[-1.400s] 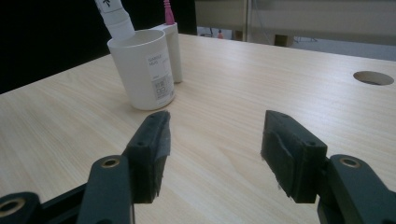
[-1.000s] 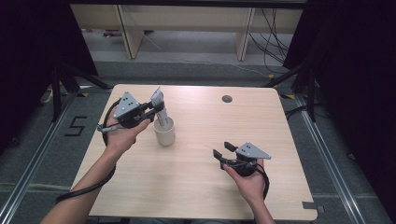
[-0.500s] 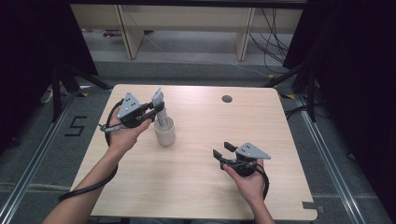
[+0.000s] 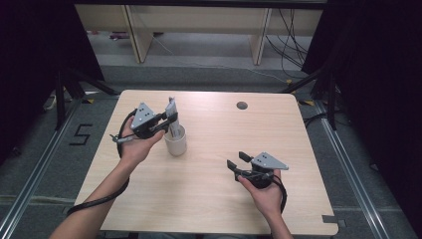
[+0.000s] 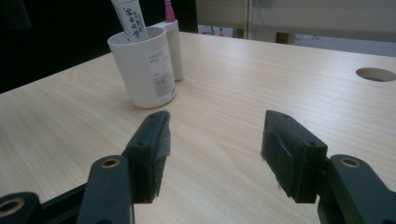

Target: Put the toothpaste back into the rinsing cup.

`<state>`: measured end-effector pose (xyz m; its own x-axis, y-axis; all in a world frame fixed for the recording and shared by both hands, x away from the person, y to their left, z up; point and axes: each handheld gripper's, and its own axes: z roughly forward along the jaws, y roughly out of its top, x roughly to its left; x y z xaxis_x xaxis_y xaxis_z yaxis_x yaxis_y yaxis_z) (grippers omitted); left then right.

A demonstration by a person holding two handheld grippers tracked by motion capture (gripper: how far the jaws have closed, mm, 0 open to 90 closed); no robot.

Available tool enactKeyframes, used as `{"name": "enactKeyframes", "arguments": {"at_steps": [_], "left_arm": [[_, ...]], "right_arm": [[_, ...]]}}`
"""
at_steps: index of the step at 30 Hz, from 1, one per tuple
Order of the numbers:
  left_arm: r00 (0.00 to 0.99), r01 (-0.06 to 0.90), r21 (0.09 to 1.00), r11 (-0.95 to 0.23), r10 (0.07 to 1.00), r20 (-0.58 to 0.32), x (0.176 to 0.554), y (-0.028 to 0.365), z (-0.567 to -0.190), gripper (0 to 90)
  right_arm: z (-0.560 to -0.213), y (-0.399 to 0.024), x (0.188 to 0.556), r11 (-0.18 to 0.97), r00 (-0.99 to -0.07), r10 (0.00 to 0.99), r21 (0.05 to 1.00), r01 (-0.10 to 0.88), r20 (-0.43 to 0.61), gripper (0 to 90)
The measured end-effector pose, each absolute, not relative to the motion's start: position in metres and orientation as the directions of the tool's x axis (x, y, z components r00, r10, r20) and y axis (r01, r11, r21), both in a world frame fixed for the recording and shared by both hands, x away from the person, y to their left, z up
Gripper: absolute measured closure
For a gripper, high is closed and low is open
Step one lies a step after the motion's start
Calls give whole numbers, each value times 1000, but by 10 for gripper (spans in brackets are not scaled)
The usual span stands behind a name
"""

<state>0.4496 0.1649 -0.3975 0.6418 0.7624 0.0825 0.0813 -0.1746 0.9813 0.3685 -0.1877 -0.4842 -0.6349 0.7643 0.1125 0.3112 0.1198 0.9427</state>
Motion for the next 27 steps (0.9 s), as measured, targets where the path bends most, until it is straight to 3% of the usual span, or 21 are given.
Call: {"name": "enactKeyframes", "arguments": {"at_steps": [27], "left_arm": [[630, 110, 977, -184, 773, 75, 456, 162, -426, 756]], "right_arm": [[-485, -186, 368, 123, -639, 758, 935, 332, 127, 420]]}}
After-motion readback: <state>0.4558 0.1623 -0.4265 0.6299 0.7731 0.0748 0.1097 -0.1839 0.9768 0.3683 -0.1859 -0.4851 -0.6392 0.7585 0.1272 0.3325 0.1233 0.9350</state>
